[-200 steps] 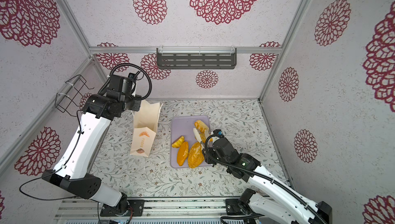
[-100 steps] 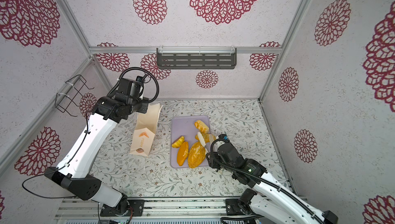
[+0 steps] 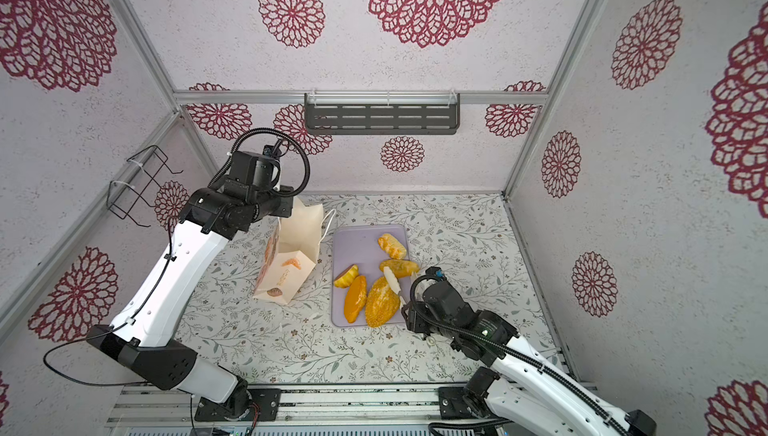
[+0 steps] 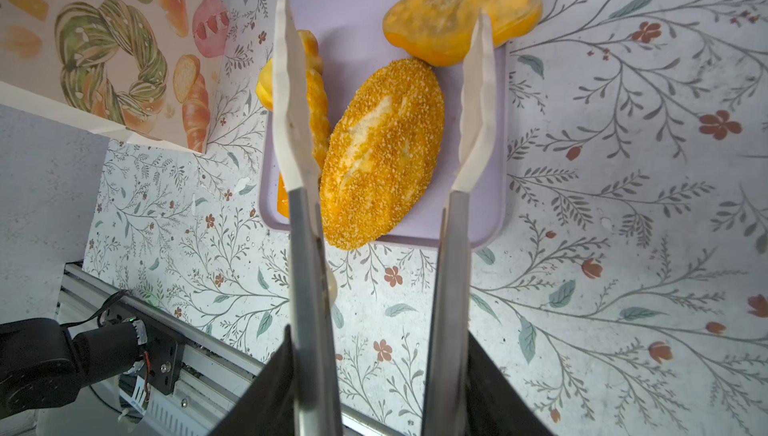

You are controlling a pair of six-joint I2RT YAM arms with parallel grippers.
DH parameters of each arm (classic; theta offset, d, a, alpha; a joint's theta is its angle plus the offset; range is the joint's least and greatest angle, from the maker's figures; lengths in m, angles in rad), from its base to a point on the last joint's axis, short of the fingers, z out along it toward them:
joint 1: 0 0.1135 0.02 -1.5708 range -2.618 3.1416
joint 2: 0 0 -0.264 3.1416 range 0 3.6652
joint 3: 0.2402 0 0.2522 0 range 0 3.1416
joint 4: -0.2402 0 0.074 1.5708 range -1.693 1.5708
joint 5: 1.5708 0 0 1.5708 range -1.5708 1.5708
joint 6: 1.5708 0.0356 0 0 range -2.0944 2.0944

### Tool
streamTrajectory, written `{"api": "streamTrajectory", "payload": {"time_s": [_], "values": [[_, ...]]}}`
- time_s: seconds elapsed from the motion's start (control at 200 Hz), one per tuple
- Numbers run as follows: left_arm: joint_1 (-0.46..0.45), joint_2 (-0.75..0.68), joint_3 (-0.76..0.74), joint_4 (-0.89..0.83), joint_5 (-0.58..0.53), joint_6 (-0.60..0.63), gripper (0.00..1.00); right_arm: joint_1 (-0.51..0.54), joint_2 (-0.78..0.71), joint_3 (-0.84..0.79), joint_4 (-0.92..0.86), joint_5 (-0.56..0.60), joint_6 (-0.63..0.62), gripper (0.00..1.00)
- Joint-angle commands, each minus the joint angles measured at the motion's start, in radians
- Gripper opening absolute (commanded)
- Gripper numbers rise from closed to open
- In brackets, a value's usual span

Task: Place the fake bread into the paper bag
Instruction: 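Withdraw the empty tongs with the right gripper back over the tray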

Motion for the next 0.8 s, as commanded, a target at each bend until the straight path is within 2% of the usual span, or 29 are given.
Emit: {"api": "streamTrajectory", "payload": {"time_s": [0.0,0.245,0.651,0.796], "values": [[-0.007,-0.002,-0.006,0.041,0.040,-0.040,0.00,-0.005,-0.016,0.000,-0.004,-0.014,0.027,0.56],[-0.008,-0.021,-0.065,0.104,0.127,-0.102,0.00,-0.008,-0.033,-0.014,-0.048,-0.027,0.051,0.62],[-0.008,-0.026,-0.068,0.116,0.153,-0.126,0.00,-0.014,-0.033,-0.083,-0.035,-0.099,0.128,0.63],[-0.008,-0.032,-0.082,0.128,0.166,-0.131,0.00,-0.014,-0.053,-0.125,0.043,-0.133,0.163,0.63]]}}
